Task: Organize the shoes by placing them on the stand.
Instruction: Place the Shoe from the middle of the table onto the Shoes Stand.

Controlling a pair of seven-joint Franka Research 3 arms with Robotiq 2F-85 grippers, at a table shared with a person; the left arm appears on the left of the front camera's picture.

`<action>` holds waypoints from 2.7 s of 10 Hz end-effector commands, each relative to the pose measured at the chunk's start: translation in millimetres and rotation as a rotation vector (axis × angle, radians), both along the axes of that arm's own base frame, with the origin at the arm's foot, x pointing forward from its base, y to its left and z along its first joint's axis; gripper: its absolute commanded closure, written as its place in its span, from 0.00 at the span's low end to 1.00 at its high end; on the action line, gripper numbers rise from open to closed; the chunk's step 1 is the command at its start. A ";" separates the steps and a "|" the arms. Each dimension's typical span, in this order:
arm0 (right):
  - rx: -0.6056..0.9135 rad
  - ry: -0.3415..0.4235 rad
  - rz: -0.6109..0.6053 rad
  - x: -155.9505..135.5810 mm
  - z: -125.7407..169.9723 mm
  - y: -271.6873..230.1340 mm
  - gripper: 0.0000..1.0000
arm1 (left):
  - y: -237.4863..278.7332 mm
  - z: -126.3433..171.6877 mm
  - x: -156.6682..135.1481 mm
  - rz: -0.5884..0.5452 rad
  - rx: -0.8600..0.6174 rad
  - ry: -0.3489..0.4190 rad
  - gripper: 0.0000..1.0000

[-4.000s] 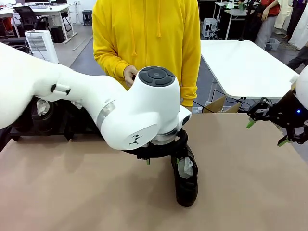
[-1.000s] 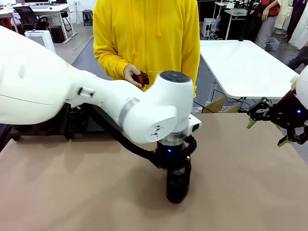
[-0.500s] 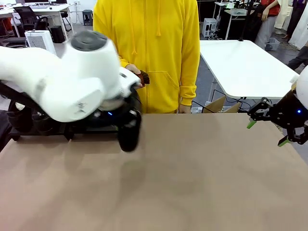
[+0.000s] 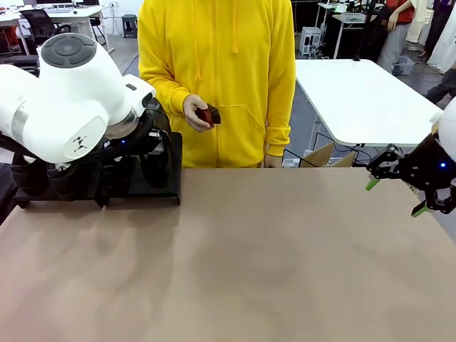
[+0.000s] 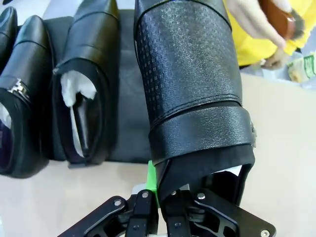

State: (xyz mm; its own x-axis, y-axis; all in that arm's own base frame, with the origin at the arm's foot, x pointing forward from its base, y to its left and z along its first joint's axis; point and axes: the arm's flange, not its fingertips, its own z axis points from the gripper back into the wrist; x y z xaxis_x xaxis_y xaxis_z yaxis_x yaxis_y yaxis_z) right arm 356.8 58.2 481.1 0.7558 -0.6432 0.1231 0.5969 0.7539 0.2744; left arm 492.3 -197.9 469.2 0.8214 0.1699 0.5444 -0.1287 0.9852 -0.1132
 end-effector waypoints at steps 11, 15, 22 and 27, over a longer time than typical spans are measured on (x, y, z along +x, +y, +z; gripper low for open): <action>0.019 -0.003 0.014 0.3 0.6 -0.9 0.00 | -2.7 -41.5 65.3 0.090 0.107 0.001 1.00; 0.019 -0.003 0.014 0.3 0.6 -0.9 0.00 | -3.2 -39.2 67.6 0.076 0.136 0.017 0.47; 0.019 -0.003 0.014 0.3 0.6 -0.9 0.00 | -22.4 -1.8 22.3 0.038 0.105 0.005 0.00; 0.019 -0.003 0.014 0.3 0.6 -0.9 0.00 | -29.8 0.5 11.0 0.039 0.090 -0.011 0.00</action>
